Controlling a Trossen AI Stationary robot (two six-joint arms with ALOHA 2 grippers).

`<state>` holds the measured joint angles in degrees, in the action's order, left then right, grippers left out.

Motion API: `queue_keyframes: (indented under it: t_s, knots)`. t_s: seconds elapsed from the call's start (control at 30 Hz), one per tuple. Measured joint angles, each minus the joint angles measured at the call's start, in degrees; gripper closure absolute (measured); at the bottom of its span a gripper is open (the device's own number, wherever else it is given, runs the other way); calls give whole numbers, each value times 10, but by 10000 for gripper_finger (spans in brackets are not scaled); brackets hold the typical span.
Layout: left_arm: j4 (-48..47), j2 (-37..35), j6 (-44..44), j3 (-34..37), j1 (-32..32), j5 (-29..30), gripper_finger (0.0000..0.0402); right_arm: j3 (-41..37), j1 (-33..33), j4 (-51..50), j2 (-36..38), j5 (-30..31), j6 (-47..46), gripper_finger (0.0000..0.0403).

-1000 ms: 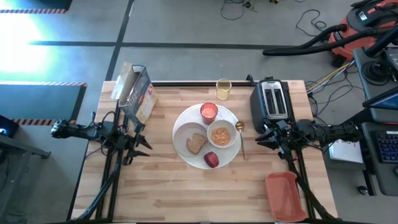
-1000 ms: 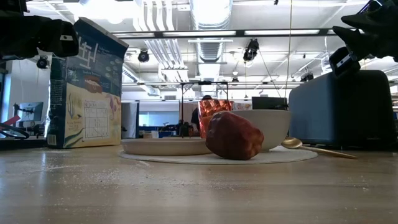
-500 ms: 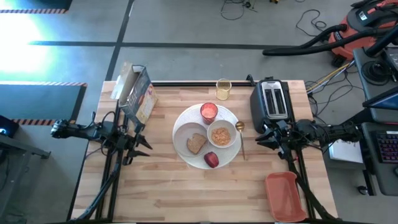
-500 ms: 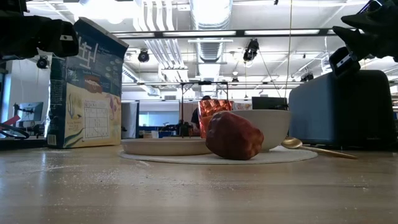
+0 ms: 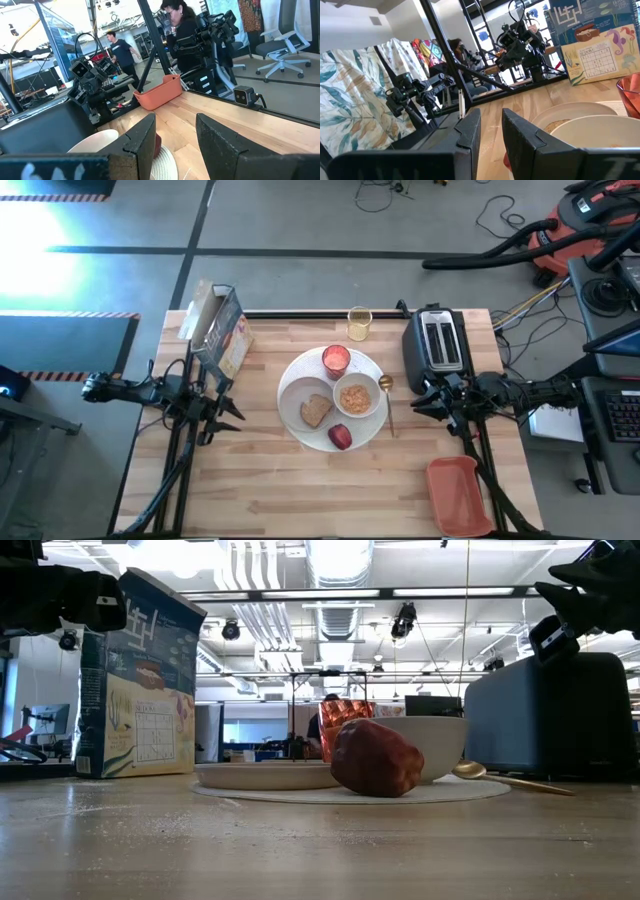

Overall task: Arrange a breakfast setting
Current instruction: Return to Home Position

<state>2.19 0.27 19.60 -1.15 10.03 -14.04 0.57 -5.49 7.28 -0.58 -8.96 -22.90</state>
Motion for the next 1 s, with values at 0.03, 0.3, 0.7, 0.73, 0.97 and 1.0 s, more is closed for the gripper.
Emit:
queue_keyframes:
  t_s: [0.03, 0.3, 0.7, 0.73, 0.97, 1.0]
  knots:
    - [0, 0, 0, 0, 0, 0, 277, 0, 0, 0, 0, 0, 0, 335]
    - [0, 0, 0, 0, 0, 0, 277, 0, 0, 0, 0, 0, 0, 335]
    - [0, 0, 0, 0, 0, 0, 277, 0, 0, 0, 0, 0, 0, 335]
    - [0, 0, 0, 0, 0, 0, 277, 0, 0, 0, 0, 0, 0, 335]
    - [0, 0, 0, 0, 0, 0, 277, 0, 0, 0, 0, 0, 0, 335]
    - [0, 0, 0, 0, 0, 0, 277, 0, 0, 0, 0, 0, 0, 335]
